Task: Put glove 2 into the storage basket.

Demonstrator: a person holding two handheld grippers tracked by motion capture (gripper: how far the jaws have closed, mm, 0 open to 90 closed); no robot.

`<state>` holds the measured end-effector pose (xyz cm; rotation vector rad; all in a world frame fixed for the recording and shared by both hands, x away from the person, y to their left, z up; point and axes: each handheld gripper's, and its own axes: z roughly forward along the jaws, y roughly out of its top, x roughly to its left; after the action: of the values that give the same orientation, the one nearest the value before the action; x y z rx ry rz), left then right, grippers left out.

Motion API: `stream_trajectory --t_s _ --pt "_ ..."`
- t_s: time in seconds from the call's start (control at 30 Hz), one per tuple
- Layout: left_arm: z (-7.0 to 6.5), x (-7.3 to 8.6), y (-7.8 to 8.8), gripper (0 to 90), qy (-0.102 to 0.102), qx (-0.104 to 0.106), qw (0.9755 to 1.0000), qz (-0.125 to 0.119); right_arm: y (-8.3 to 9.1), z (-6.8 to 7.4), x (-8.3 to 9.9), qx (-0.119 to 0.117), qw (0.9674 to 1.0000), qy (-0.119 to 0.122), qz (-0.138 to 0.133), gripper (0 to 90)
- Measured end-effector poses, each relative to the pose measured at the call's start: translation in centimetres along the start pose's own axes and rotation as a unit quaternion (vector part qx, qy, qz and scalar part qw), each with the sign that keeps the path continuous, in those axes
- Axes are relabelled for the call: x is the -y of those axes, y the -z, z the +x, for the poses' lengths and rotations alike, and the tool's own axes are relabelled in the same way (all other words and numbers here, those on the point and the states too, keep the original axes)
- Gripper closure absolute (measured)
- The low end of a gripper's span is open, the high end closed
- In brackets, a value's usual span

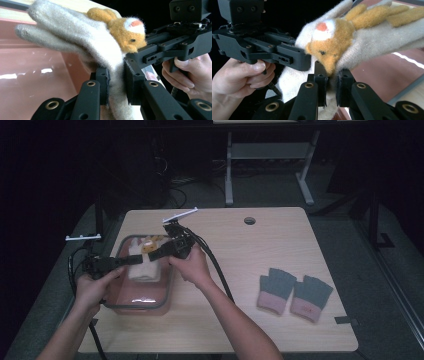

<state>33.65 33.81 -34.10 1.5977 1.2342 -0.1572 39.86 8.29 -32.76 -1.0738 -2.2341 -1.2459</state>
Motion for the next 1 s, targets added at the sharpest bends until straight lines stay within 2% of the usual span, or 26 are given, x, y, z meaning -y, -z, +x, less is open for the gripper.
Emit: stream_trajectory --t_s 0.13,0.23,0.3,0.33,0.4,0.53,1.0 --pt "0.7 0.1 0.1 75.1 0.006 -0.008 1.0 0.001 -1.2 -0.5 -0.1 -0.007 0.9999 -0.01 0.003 81.4" --pt "1.2 0.1 0.1 74.8 0.002 -0.018 0.9997 0.017 -2.0 -0.9 -0.1 -0.006 0.9999 -0.012 0.008 81.4" --pt "1.4 0.2 0.0 74.8 0.001 -0.021 0.9996 0.019 -2.2 -1.0 -0.1 -0.006 0.9999 -0.012 0.01 81.4" --pt "1.8 0.3 -0.1 74.8 0.004 -0.028 0.9992 0.029 -2.4 -1.1 -0.1 -0.006 0.9998 -0.014 0.013 81.4" --pt "2.0 0.3 -0.2 74.8 0.006 -0.03 0.999 0.032 -3.3 -1.7 0.1 -0.007 0.9996 -0.019 0.02 81.4" --pt "2.6 0.3 -0.5 75.0 0.015 -0.042 0.9978 0.049 -4.1 -2.3 0.2 -0.008 0.9992 -0.027 0.027 81.3" --pt "3.5 1.1 -2.2 75.8 0.009 -0.084 0.9919 0.095 -5.9 -3.7 1.2 0.019 0.9968 -0.041 0.066 80.9"
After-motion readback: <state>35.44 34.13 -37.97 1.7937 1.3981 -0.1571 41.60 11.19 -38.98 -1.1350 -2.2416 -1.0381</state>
